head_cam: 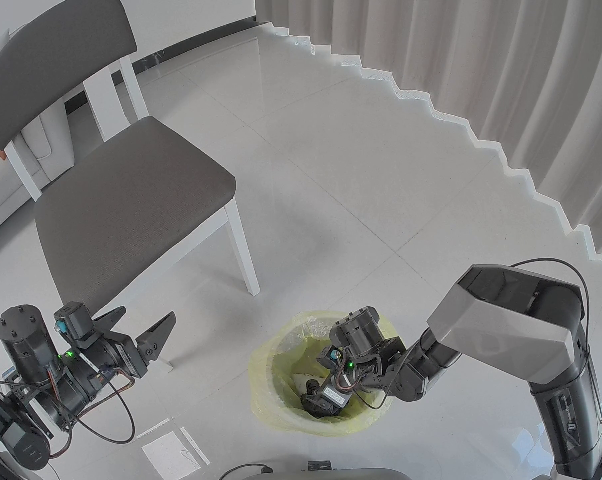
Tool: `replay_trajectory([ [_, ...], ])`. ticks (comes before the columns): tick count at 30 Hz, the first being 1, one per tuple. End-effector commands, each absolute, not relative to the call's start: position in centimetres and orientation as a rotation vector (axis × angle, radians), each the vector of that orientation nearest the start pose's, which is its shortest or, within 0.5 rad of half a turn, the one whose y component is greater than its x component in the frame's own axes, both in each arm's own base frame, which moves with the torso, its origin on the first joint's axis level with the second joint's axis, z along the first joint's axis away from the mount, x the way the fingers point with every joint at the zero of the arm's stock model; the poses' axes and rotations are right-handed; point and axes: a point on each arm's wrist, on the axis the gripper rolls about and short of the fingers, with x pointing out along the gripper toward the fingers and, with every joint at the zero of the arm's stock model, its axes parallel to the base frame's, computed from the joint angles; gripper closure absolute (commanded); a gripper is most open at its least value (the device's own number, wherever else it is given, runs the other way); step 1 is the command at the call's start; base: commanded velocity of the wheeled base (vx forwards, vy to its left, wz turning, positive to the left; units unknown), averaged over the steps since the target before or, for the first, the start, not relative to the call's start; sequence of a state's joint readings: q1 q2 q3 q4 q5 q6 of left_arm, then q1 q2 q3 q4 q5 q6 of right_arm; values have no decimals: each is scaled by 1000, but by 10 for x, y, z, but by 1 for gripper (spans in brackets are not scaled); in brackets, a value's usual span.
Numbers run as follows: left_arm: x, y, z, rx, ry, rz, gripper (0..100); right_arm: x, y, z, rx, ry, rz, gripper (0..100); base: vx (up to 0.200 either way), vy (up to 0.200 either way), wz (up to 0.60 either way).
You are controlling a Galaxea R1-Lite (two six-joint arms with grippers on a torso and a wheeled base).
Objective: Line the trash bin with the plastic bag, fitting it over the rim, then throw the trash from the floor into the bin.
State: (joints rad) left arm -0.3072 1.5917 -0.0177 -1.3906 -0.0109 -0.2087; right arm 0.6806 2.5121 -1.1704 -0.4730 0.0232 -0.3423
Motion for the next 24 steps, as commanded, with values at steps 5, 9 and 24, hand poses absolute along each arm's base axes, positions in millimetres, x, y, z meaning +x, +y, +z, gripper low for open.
replay_trajectory([
  [5,190,-66,84,-165,251,-316,0,326,261,-17,-567,654,788,0,0,0,0],
  [9,189,-67,84,-162,248,-319,0,324,259,-7,-561,629,786,0,0,0,0],
  [24,192,-85,67,-139,335,-384,0,340,159,17,-431,598,576,0,0,0,0],
])
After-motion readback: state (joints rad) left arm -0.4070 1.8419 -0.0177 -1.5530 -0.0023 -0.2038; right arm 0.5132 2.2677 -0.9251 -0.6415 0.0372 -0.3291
